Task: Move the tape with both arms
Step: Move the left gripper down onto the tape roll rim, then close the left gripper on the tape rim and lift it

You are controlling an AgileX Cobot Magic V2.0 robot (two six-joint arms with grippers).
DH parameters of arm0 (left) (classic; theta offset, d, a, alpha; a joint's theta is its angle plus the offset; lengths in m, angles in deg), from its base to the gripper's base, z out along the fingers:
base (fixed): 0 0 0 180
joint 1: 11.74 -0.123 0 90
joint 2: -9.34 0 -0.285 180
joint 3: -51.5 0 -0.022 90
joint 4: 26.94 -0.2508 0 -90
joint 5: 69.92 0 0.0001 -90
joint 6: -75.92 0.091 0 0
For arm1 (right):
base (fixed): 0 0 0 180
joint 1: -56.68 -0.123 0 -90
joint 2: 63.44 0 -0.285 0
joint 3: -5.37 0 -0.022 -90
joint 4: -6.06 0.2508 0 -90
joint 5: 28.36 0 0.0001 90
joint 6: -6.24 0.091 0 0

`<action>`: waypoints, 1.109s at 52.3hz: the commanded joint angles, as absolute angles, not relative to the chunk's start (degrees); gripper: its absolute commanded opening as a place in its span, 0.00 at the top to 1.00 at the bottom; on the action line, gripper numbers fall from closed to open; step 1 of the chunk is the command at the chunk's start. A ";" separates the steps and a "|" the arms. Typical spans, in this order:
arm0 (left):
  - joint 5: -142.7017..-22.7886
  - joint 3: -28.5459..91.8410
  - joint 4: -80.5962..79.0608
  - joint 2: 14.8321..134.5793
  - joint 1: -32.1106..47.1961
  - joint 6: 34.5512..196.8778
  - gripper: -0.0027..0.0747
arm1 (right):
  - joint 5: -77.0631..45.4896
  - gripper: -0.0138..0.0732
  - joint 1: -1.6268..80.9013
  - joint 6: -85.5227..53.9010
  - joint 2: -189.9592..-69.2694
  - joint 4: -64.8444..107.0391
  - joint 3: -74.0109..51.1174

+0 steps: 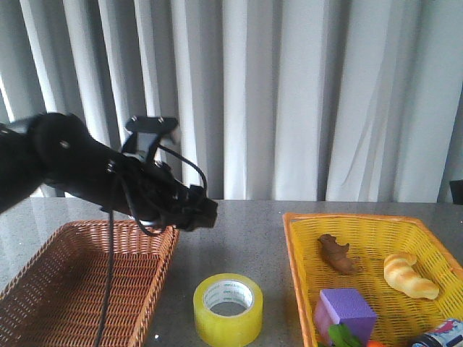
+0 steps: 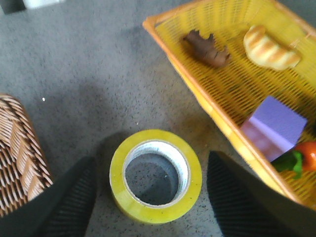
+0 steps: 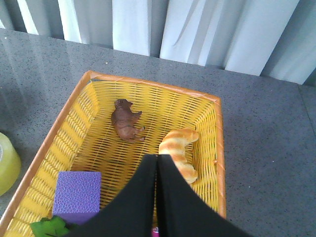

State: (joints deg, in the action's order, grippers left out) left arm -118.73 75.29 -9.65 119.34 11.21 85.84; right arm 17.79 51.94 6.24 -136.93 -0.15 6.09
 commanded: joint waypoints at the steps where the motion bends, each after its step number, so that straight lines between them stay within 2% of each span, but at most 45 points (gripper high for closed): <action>1: -116.96 78.74 -10.84 121.74 12.78 83.67 0.36 | 14.20 0.85 52.00 6.24 -135.64 -0.87 7.45; 17: -118.10 82.05 -19.74 131.55 16.38 75.92 0.36 | 14.20 0.85 52.00 6.24 -135.64 -0.87 7.45; 58: -120.21 81.97 -27.74 137.24 16.23 64.78 0.38 | 14.20 0.85 52.00 6.24 -135.64 -0.87 7.45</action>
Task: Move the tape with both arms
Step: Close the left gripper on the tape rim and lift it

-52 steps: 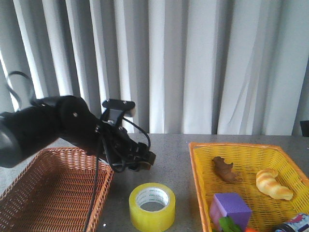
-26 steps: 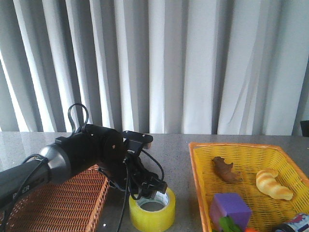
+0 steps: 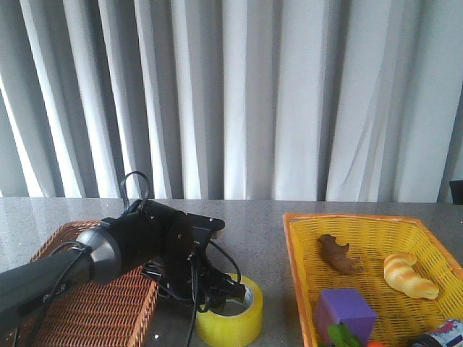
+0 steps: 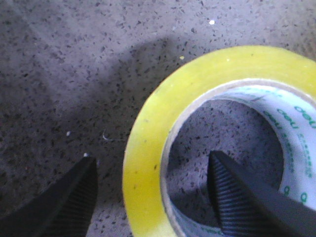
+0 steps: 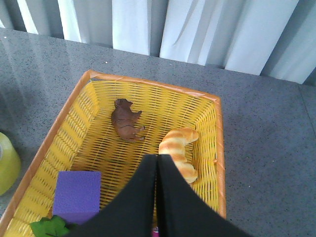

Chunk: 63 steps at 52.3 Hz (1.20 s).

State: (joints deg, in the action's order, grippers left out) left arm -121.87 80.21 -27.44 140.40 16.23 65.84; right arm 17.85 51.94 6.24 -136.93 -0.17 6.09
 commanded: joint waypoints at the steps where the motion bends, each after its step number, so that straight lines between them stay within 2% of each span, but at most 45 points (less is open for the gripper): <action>1: -120.21 81.97 -27.74 137.24 16.23 64.78 0.38 | 14.20 0.85 52.00 6.24 -135.64 -0.87 7.45; 6: -120.21 81.97 -27.74 137.29 16.23 64.78 0.48 | 14.20 0.85 52.00 6.24 -135.64 -0.87 7.45; 11: -120.27 81.97 -27.74 137.29 16.23 64.78 0.63 | 14.20 0.85 52.00 6.24 -135.64 -0.87 7.45; 12: -120.32 81.97 -27.74 137.29 16.23 64.78 0.70 | 14.20 0.85 52.00 6.24 -135.64 -0.87 7.45; 15: -120.32 81.97 -27.74 137.29 16.23 64.78 0.80 | 14.20 0.85 52.00 6.24 -135.64 -0.87 7.45; 22: -119.91 81.97 -27.74 137.07 16.23 64.45 0.97 | 14.20 0.85 52.00 6.24 -135.64 -0.87 7.45; 30: -119.88 82.45 -27.80 135.73 16.23 64.45 0.97 | 14.20 0.85 52.00 6.24 -135.64 -0.87 7.45; 47: -119.89 92.03 -28.48 127.17 16.23 66.08 0.97 | 14.20 0.85 52.00 6.24 -135.64 -0.87 7.45; 63: -126.74 92.80 -45.63 119.93 13.81 63.27 0.97 | 14.20 0.85 52.00 6.24 -135.64 -0.87 7.45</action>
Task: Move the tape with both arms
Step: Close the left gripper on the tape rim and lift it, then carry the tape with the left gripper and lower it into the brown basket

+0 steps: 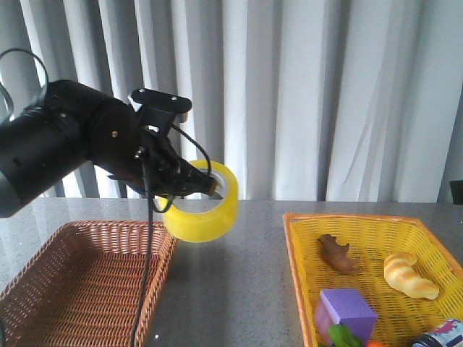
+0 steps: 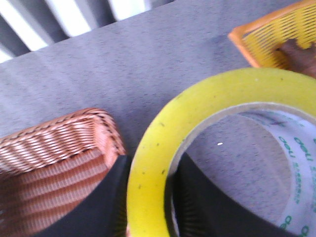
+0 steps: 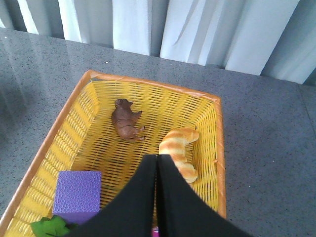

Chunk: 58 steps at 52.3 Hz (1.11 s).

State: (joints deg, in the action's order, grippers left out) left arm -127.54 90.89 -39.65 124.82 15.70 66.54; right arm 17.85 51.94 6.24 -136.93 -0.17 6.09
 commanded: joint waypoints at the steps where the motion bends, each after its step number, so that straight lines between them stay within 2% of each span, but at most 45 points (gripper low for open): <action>1: -127.23 92.74 -46.05 119.85 13.00 62.73 0.97 | 14.20 0.85 52.00 6.24 -135.64 -0.87 7.45; 13: -128.32 89.15 -44.13 117.56 2.42 60.15 0.97 | 14.28 0.85 52.00 6.24 -135.64 -0.87 7.45; 26: -120.57 76.93 -34.39 116.97 -7.32 60.79 0.97 | 14.39 0.85 52.00 6.24 -135.64 -0.87 7.45; 36: -115.17 68.71 -30.08 118.36 -8.24 72.04 0.97 | 14.39 0.85 52.00 6.24 -135.64 -0.87 7.45; 58: -118.86 67.61 -30.29 125.30 -8.46 71.05 0.96 | 14.46 0.85 52.00 6.24 -135.64 -0.87 7.45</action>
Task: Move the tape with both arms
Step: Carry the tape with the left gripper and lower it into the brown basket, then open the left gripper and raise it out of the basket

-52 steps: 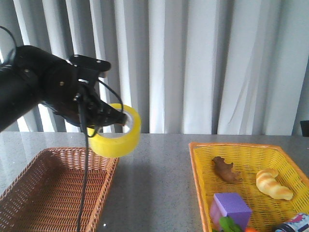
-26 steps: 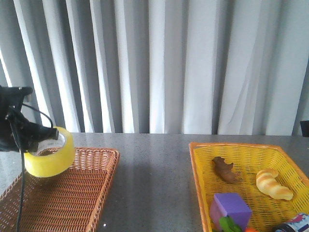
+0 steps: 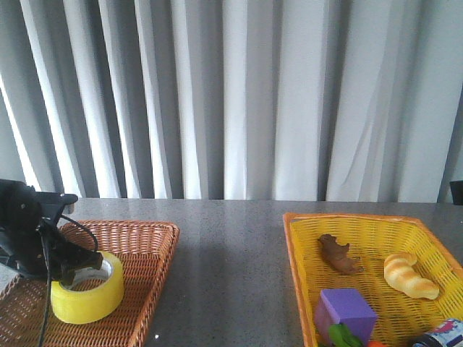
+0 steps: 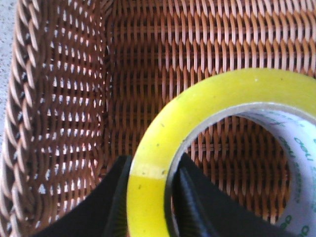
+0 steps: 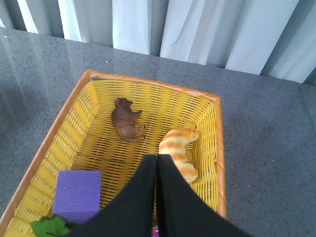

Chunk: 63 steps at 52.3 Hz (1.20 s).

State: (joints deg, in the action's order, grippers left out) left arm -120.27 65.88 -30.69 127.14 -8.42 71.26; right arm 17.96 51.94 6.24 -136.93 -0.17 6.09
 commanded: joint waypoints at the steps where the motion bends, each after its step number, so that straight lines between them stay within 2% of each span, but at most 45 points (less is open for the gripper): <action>1: -118.96 67.61 -30.29 125.59 -8.46 71.05 0.96 | 14.46 0.85 52.00 6.24 -135.64 -0.87 7.45; 8: -118.85 67.80 -30.32 126.02 -8.46 71.19 0.93 | 14.40 0.85 52.00 6.24 -135.64 -0.87 7.45; 16: -118.73 67.80 -30.19 126.02 -8.41 72.01 0.84 | 14.40 0.85 52.00 6.24 -135.64 -0.87 7.45; 23: -119.32 67.80 -29.22 126.02 -8.46 71.96 0.70 | 14.40 0.85 52.00 6.24 -135.64 -0.87 7.45; 32: -119.88 67.80 -25.95 126.02 -8.46 72.06 0.47 | 14.40 0.85 52.00 6.24 -135.64 -0.87 7.45; 38: -121.77 68.57 -24.48 126.02 -8.46 72.18 0.38 | 14.40 0.85 52.00 6.24 -135.64 -0.87 7.45; 50: -125.61 75.02 -23.58 121.87 -8.40 74.80 0.41 | 14.40 0.85 52.00 6.24 -135.64 -0.87 7.45; 56: -123.69 78.83 -22.28 115.77 -8.35 75.92 0.48 | 14.40 0.85 52.00 6.24 -135.64 -0.87 7.45; 63: -119.20 81.03 -20.84 107.08 -8.35 75.92 0.60 | 14.40 0.85 52.00 6.24 -135.64 -0.87 7.45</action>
State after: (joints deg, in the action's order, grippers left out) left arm -124.96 78.11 -22.61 115.43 -8.53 75.92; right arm 18.07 51.94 6.24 -136.93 -0.17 6.09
